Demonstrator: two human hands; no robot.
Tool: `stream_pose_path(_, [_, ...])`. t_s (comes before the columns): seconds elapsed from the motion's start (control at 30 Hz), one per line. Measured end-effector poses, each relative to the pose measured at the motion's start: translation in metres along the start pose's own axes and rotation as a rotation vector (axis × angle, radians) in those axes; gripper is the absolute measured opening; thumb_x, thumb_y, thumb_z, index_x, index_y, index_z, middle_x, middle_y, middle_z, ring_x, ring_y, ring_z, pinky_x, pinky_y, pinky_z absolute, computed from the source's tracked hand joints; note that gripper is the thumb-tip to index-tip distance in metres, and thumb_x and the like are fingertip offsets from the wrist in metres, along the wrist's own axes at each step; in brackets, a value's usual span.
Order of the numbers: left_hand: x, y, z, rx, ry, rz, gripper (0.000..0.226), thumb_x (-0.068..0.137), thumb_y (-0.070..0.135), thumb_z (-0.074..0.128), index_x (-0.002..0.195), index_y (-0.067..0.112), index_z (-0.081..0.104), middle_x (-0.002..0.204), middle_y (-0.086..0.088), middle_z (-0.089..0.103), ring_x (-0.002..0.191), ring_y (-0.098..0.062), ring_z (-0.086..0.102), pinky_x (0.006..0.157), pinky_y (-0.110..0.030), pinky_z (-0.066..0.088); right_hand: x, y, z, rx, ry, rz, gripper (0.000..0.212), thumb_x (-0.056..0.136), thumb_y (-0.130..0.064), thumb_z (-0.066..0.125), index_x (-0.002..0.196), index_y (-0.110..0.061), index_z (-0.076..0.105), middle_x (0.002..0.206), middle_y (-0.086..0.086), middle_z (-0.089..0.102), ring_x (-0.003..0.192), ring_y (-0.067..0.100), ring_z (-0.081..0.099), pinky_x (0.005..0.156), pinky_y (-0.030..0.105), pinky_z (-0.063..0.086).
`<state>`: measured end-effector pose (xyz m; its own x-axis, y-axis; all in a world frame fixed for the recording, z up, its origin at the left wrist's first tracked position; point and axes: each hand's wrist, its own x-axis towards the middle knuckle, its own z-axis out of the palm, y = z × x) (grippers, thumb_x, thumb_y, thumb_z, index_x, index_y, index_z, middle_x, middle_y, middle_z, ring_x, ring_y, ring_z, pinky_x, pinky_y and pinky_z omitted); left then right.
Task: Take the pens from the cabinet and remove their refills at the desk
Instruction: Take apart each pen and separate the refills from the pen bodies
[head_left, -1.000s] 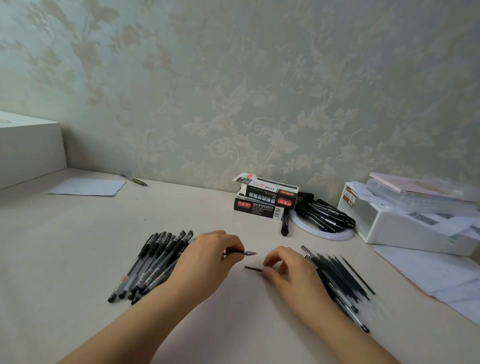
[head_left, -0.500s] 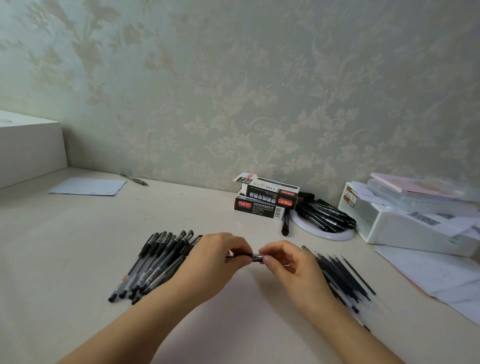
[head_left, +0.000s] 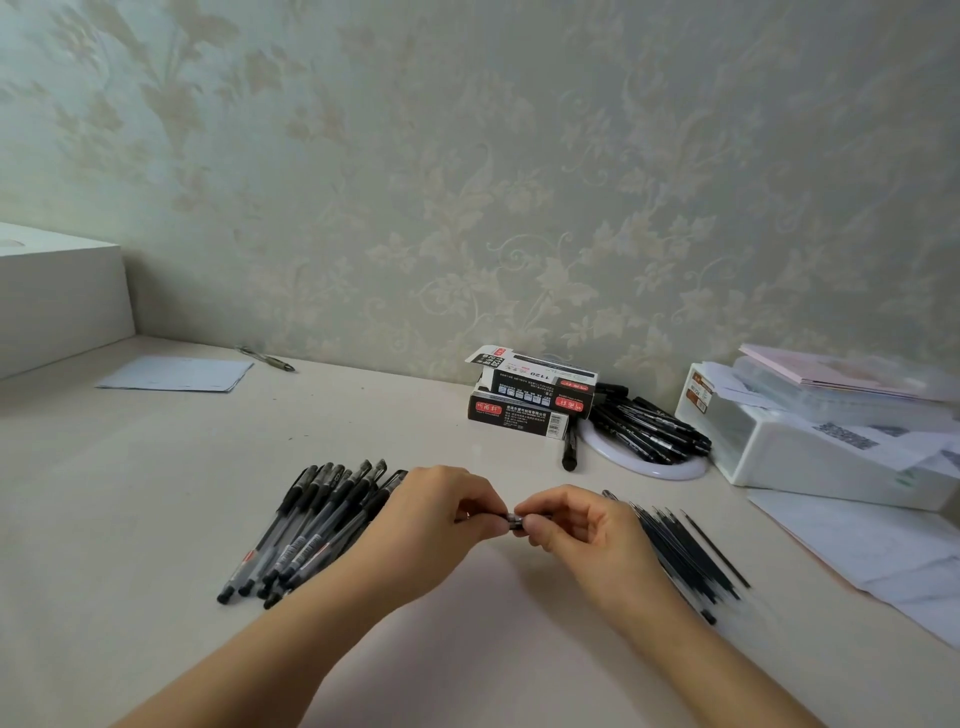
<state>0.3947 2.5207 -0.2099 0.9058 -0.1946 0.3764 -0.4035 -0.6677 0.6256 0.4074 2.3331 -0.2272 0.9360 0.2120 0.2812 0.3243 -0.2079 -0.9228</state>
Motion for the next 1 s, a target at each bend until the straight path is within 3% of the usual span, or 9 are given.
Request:
stream_pose_path(0.27, [0.0, 0.003, -0.002, 0.031, 0.02, 0.038, 0.008, 0.086, 0.03, 0.067, 0.088, 0.031, 0.074, 0.076, 0.013, 0.063, 0.075, -0.002, 0.055, 0.063, -0.015, 0.04, -0.001, -0.001, 0.0, 0.023, -0.01, -0.01, 0.016, 0.085, -0.003, 0.072, 0.088, -0.018, 0.076, 0.082, 0.003, 0.076, 0.076, 0.009, 0.069, 0.074, 0.018, 0.054])
stream_pose_path(0.4, [0.003, 0.004, -0.007, 0.1, 0.135, 0.066, 0.006, 0.088, 0.031, 0.067, 0.09, 0.029, 0.072, 0.083, 0.015, 0.055, 0.068, -0.001, 0.053, 0.062, -0.009, 0.036, 0.0, 0.0, 0.008, 0.008, 0.067, -0.035, 0.021, 0.088, -0.014, 0.071, 0.105, -0.026, 0.07, 0.089, -0.002, 0.074, 0.081, 0.008, 0.068, 0.077, 0.018, 0.053])
stream_pose_path(0.53, [0.007, -0.017, -0.037, 0.258, 0.338, -0.166, 0.007, 0.09, 0.029, 0.062, 0.093, 0.026, 0.068, 0.085, 0.006, 0.055, 0.069, -0.009, 0.052, 0.064, -0.024, 0.036, -0.001, 0.005, 0.008, -0.185, 0.154, -0.1, 0.021, 0.09, -0.022, 0.069, 0.107, -0.033, 0.064, 0.091, -0.019, 0.068, 0.079, 0.001, 0.063, 0.07, 0.009, 0.047])
stream_pose_path(0.7, [0.004, -0.049, -0.06, 0.411, 0.312, -0.498, 0.012, 0.093, 0.025, 0.053, 0.097, 0.021, 0.064, 0.099, -0.003, 0.063, 0.087, -0.024, 0.057, 0.072, -0.033, 0.048, -0.004, 0.007, 0.006, -0.244, 0.132, -0.095, 0.017, 0.09, -0.019, 0.068, 0.102, -0.032, 0.068, 0.09, -0.022, 0.068, 0.078, 0.0, 0.063, 0.067, 0.007, 0.045])
stream_pose_path(1.0, [0.004, -0.062, -0.057, 0.463, 0.232, -0.607, 0.017, 0.093, 0.031, 0.052, 0.1, 0.02, 0.064, 0.104, -0.003, 0.062, 0.095, -0.026, 0.058, 0.074, -0.031, 0.047, -0.004, 0.008, 0.006, -0.305, 0.1, -0.088, 0.017, 0.09, -0.018, 0.069, 0.097, -0.033, 0.071, 0.09, -0.022, 0.068, 0.079, 0.004, 0.064, 0.068, 0.011, 0.048])
